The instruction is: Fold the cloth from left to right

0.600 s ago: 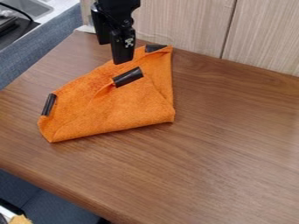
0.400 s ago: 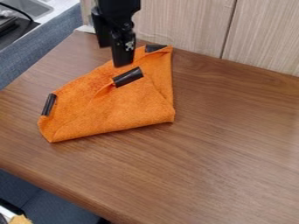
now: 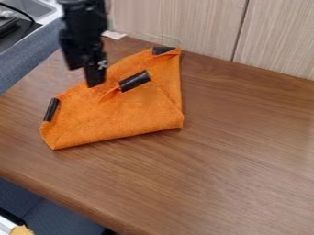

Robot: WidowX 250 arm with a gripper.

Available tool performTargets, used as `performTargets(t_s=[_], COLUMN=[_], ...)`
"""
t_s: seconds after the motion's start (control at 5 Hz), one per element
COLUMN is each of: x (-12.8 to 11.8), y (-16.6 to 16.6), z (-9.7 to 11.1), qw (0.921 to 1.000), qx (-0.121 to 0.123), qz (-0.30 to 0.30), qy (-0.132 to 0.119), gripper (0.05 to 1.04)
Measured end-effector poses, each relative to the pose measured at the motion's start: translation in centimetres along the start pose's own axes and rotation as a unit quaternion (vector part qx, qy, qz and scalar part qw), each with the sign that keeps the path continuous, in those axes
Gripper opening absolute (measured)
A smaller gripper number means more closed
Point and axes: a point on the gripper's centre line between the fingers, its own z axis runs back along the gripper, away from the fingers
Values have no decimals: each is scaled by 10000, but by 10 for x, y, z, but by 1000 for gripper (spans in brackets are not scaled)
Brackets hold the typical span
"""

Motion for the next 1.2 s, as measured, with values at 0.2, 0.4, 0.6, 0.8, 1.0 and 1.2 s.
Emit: performTargets(t_s=[0.2,0.4,0.6,0.8,1.0,1.2], x=[-29,-43,-62,-64,-66,-65], y=[15,20,21,23,24,25], z=[-13,-26,-49,-55,-56,-54], qw=[9981,9960,9940,9937,9930,9925], qx=[96,108,77,173,249,283], qz=[575,829,966,945,968,1018], qy=[211,307,514,580,631,607], gripper=[1001,1001,983,868,610,330])
